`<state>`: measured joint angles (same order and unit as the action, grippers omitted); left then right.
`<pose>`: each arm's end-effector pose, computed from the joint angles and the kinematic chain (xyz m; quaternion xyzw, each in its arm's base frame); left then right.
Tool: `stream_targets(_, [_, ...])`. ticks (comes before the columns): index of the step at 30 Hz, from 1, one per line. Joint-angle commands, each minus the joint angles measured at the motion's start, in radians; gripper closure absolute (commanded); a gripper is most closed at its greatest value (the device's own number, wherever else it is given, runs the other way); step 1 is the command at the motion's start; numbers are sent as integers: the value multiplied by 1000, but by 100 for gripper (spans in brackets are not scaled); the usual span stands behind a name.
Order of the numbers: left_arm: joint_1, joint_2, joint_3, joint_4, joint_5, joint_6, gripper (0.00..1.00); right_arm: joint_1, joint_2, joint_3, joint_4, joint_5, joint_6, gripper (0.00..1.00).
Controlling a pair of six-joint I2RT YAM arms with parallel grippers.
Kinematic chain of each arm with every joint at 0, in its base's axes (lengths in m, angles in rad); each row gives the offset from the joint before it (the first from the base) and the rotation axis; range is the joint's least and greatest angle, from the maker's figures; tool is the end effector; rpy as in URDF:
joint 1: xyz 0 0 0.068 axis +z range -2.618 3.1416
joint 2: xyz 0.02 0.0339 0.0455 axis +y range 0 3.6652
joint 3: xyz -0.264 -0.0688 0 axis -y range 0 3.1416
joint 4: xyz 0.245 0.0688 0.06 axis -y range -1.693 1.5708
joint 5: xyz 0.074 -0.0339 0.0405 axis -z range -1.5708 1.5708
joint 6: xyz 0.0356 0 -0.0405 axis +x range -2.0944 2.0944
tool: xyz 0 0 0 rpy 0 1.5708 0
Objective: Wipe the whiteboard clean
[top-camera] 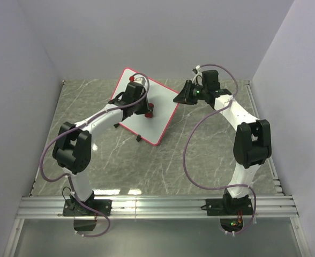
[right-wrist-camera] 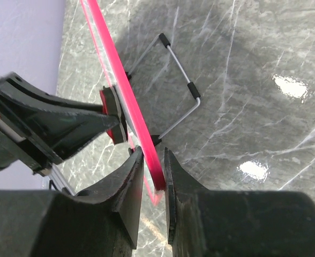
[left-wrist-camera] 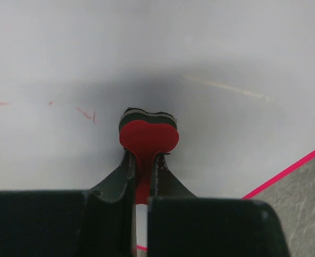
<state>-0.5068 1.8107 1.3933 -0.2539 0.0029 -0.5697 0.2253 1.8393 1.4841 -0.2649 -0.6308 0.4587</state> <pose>0.3644 -0.2024 0.2573 -0.0277 0.9001 -0.2240 0.3726 0.4088 0.1152 0.2794 -0.0426 0.8561 0.4057 0.3174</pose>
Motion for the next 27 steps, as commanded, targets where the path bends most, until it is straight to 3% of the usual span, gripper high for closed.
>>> stream_targets(1, [-10,45,88,13,19,2,100,2,-61,-8,-13,20,-17,100])
stream_targets(8, [-10,36,96,16,25,-7,100,14,-66,-27,-5,17,-20,100])
stream_targets(19, [-30,-91,-234,119,81,-56,100,19,-57,-13,-7,14,-18,100])
stream_targets(27, [-44,-50,-137,76,51,-44,100,48,-43,2,-20,23,-32,100])
